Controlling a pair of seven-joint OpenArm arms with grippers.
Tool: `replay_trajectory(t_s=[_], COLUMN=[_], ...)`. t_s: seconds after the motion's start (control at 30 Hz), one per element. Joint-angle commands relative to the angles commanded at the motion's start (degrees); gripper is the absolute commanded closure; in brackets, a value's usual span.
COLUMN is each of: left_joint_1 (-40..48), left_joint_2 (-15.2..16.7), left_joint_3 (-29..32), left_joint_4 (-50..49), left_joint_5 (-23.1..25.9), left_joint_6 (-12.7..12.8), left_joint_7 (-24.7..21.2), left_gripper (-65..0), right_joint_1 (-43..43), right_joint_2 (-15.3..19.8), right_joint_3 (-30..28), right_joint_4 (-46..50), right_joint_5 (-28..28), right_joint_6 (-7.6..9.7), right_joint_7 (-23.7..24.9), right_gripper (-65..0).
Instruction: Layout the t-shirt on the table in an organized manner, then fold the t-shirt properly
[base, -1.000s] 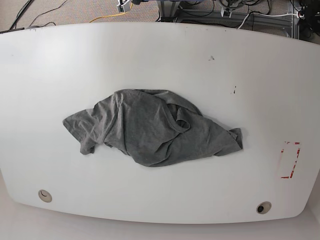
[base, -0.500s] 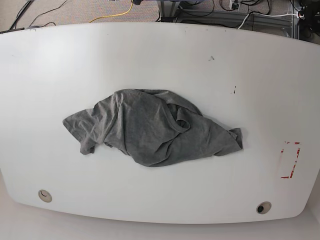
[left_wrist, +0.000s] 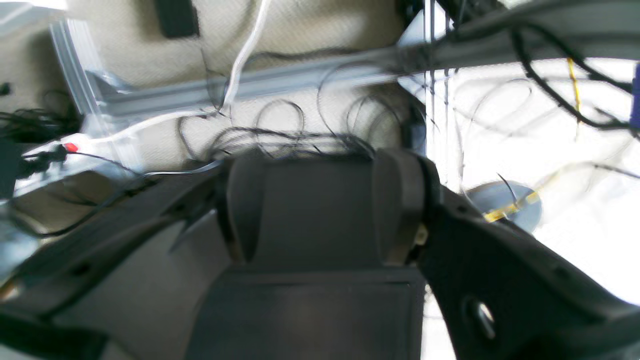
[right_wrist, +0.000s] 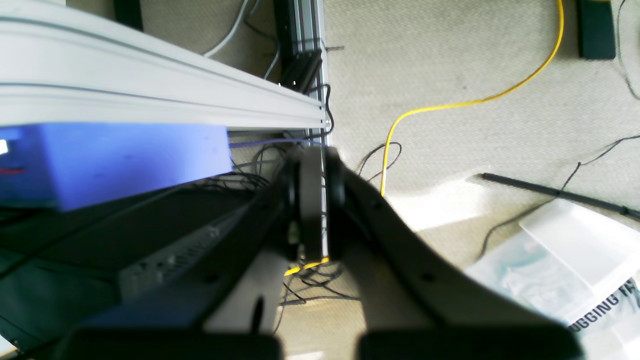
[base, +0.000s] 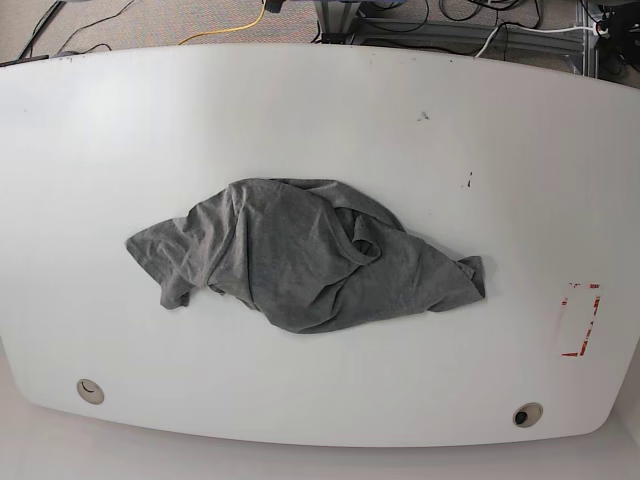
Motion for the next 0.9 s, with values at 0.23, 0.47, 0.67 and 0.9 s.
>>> replay_trajectory(t_s=[0.23, 0.47, 0.67, 0.9], left_joint_1=[9.2, 18.3, 24.2, 27.5], left_joint_2=[0.1, 0.1, 0.2, -0.1], left_joint_3=[-2.3, -2.7, -4.7, -6.1], left_joint_4=[13.5, 26.5, 36.3, 46.3], left_joint_5=[0.0, -0.2, -7.6, -17.2], left_joint_6=[-0.2, -0.2, -0.2, -0.3], left_joint_7=[0.0, 0.0, 0.0, 0.0], left_gripper=[-32.1, -32.1, -32.1, -32.1], right_joint_1=[-9.1, -17.7, -22.7, -24.2], right_joint_2=[-1.2, -3.3, -3.5, -3.7], right_joint_3=[0.7, 0.9, 0.9, 0.9], right_joint_4=[13.5, 26.8, 37.1, 46.0], right_joint_5=[0.0, 0.0, 0.0, 0.0], right_joint_6=[0.00, 0.00, 0.00, 0.00], right_joint_7=[0.0, 0.0, 0.0, 0.0], right_gripper=[-0.6, -0.6, -0.6, -0.6])
